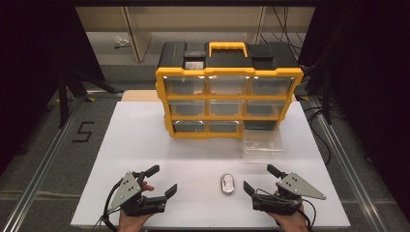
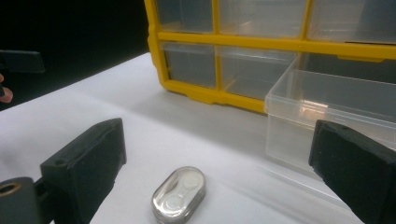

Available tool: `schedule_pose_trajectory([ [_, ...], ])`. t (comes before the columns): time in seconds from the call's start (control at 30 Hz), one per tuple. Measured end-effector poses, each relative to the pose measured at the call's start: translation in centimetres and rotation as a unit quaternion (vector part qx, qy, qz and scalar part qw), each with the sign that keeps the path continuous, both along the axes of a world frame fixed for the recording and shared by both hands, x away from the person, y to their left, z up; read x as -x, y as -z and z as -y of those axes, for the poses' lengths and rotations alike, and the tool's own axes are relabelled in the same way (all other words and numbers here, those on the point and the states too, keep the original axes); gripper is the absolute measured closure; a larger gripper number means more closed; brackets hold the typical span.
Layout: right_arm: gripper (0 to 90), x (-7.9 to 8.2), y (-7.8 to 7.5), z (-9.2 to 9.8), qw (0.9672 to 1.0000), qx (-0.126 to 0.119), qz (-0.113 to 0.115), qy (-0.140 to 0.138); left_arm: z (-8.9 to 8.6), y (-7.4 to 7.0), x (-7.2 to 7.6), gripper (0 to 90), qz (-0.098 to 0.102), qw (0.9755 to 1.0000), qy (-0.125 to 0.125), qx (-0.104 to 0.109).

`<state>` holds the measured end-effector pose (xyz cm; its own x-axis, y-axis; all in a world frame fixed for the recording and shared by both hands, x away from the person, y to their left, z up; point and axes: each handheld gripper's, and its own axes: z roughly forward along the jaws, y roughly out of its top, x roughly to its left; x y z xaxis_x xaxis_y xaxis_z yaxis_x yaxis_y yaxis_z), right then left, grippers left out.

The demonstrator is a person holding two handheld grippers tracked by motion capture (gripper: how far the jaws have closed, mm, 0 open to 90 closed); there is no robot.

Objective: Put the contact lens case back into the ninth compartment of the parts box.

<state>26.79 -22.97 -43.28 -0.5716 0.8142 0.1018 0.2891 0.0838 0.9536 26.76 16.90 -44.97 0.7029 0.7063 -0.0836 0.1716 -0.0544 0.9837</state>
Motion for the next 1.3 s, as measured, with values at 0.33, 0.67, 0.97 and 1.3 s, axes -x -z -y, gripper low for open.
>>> schedule_pose_trajectory([
  [0.33,5.4,-0.9,-0.6,-0.6,0.9984,0.034,-0.038,-0.022,0.0,0.1,-0.1,15.6,0.002,1.0000,-0.001,-0.004],
  [0.67,7.6,-2.8,-2.0,-0.9,0.9921,0.079,-0.088,-0.043,0.0,0.2,-0.1,15.6,0.001,1.0000,-0.003,-0.004],
  [0.97,9.2,-3.7,-2.4,-2.4,0.9867,0.107,-0.112,-0.049,0.1,0.2,-0.1,15.6,0.003,0.9999,-0.002,-0.011],
  [1.3,9.1,-4.6,-1.3,-4.8,0.9750,0.148,-0.147,-0.076,0.0,0.2,-0.1,15.6,0.007,1.0000,-0.002,-0.006],
])
